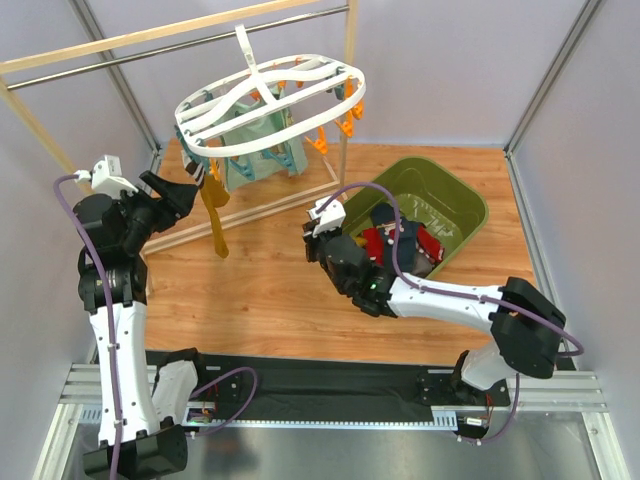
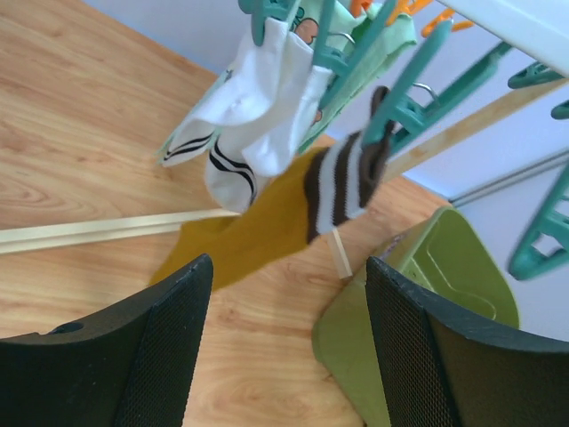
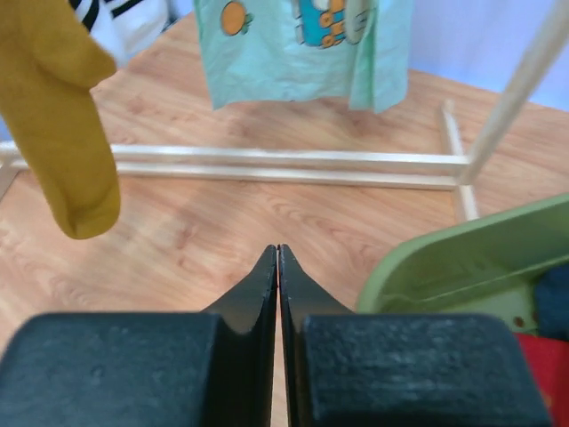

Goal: Remove the socks clipped to the hanger

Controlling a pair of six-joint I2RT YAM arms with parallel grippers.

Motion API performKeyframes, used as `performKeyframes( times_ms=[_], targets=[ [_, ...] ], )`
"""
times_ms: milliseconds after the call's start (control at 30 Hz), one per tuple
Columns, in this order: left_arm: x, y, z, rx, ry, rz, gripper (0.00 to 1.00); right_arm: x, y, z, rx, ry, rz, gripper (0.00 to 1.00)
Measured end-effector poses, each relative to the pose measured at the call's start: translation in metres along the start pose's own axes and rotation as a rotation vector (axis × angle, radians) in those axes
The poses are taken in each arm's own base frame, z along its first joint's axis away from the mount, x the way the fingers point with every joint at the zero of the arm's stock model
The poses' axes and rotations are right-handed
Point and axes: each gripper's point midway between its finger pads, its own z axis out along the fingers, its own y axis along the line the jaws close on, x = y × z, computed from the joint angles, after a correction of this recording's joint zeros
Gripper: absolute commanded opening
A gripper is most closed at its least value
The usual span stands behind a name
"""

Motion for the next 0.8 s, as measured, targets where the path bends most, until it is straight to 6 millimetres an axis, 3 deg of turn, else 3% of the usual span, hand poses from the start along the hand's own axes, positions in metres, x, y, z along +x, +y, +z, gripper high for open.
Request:
performKeyframes(
  times_ms=[133,300,400,433,533,600,700,800],
  targets=[
    [0.002,-0.005,0.000,0.030,0.012,0.002,0.77,-0.017,-0.026,-0.011,0.090,-0.046,-0.012,0.00],
    [-0.001,-0.013,-0.010,0.057,-0.006,0.023,0.77,-0.068,-0.068,-0.039,0.177,-0.127,0.047,0.04],
    [-0.001,-0.015,-0.014,0.062,-0.015,0.051,0.77,-0.090,-0.076,-0.050,0.139,-0.164,0.087,0.27],
    [-0.002,-0.014,-0.014,0.057,-0.018,0.057,0.77,-0.093,-0.072,-0.052,0.110,-0.171,0.093,0.41],
    [-0.002,-0.009,-0.012,0.032,-0.017,0.060,0.74,-0.083,-0.044,-0.047,0.016,-0.165,0.074,0.53],
    [-0.005,-0.004,-0.005,0.012,-0.008,0.057,0.70,-0.061,-0.022,-0.038,-0.038,-0.119,0.041,0.59],
    [-0.013,0.001,0.011,0.002,-0.002,0.077,0.71,-0.029,-0.003,-0.029,-0.083,-0.049,-0.004,0.59],
    [-0.013,0.002,0.025,0.028,0.015,0.079,0.70,-0.020,0.007,-0.028,-0.131,-0.025,-0.026,0.56]
  ],
)
